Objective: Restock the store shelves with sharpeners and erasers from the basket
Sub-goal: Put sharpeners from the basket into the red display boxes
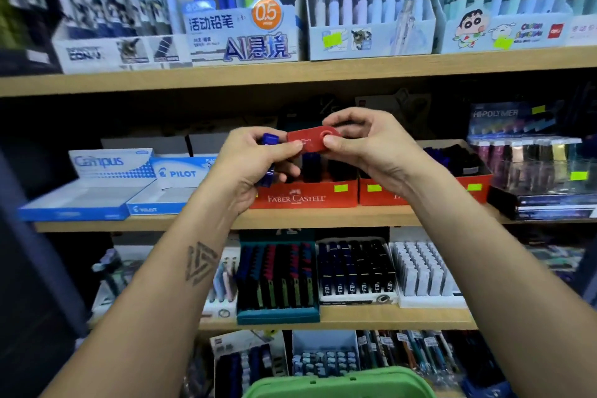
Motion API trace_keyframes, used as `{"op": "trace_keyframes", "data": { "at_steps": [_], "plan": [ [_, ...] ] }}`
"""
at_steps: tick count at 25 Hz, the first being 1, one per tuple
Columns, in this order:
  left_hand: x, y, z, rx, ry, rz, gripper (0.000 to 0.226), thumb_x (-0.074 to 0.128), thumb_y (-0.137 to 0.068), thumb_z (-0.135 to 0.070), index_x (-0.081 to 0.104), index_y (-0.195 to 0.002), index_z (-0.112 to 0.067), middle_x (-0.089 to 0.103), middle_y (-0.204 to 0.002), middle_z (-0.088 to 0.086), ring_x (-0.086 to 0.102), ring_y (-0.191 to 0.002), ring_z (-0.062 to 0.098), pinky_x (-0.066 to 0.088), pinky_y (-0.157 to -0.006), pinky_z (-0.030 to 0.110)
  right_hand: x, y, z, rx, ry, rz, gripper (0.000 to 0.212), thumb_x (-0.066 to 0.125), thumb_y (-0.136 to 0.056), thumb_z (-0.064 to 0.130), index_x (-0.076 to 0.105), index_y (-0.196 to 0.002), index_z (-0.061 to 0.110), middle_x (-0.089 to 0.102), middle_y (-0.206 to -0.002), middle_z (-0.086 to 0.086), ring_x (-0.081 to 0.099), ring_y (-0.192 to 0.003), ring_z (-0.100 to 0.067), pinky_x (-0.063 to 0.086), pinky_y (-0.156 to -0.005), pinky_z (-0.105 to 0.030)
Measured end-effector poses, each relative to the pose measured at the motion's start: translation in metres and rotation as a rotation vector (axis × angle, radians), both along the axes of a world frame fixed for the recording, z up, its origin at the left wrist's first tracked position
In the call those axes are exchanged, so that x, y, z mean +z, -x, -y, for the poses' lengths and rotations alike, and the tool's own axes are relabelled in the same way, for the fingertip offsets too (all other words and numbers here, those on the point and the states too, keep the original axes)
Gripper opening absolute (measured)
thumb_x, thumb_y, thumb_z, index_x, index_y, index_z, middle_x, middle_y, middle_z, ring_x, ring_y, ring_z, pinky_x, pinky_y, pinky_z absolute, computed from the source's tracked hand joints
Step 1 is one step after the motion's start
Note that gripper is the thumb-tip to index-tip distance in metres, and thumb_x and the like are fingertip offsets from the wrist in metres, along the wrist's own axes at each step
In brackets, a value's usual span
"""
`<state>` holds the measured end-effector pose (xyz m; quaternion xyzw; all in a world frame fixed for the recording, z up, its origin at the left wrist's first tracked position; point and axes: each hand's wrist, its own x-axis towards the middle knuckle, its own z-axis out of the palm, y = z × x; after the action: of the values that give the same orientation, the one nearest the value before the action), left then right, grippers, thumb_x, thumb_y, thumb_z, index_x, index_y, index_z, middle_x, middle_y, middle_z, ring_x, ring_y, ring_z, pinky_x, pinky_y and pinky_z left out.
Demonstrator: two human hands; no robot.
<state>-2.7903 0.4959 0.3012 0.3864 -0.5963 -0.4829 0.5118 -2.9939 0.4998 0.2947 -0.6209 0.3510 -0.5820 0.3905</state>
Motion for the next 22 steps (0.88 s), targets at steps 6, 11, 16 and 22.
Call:
{"op": "trace_keyframes", "data": {
  "at_steps": [6,11,16,22],
  "plan": [
    [-0.004,-0.071,0.023,0.392,0.059,0.219,0.025,0.067,-0.087,0.001,0.065,-0.109,-0.011,0.068,-0.085,0.015,0.058,-0.04,0.013,0.041,-0.038,0.022,0.006,-0.062,0.042,-0.322,0.081,-0.205,0.025,0.08,-0.081,0.008,0.066,-0.102,0.01,0.073,-0.097,-0.013,0.073,-0.091,-0.023,0.06,-0.075,-0.03],
    [-0.011,-0.093,0.019,0.3,0.07,0.501,0.053,0.058,-0.087,0.005,0.061,-0.135,-0.02,0.065,-0.064,0.009,0.058,-0.038,0.012,0.043,-0.039,0.021,0.014,-0.096,0.074,-0.599,0.181,-0.457,0.029,0.08,-0.083,0.021,0.072,-0.109,0.014,0.073,-0.105,-0.006,0.068,-0.101,-0.02,0.048,-0.09,-0.02],
    [-0.011,-0.083,0.018,0.119,0.134,0.737,0.073,0.052,-0.086,0.007,0.041,-0.151,-0.024,0.059,-0.05,0.001,0.055,-0.035,0.012,0.045,-0.038,0.023,0.016,-0.109,0.088,-0.592,0.109,-0.767,0.027,0.078,-0.086,0.022,0.073,-0.111,0.016,0.07,-0.115,-0.007,0.063,-0.109,-0.021,0.045,-0.086,-0.023],
    [-0.012,-0.077,0.021,0.107,0.148,0.793,0.072,0.053,-0.088,0.005,0.038,-0.153,-0.023,0.06,-0.063,0.004,0.056,-0.037,0.011,0.044,-0.038,0.021,0.018,-0.117,0.097,-0.546,0.084,-0.908,0.022,0.083,-0.08,0.022,0.075,-0.101,0.022,0.07,-0.11,-0.001,0.064,-0.103,-0.017,0.048,-0.088,-0.026]
  ]
}}
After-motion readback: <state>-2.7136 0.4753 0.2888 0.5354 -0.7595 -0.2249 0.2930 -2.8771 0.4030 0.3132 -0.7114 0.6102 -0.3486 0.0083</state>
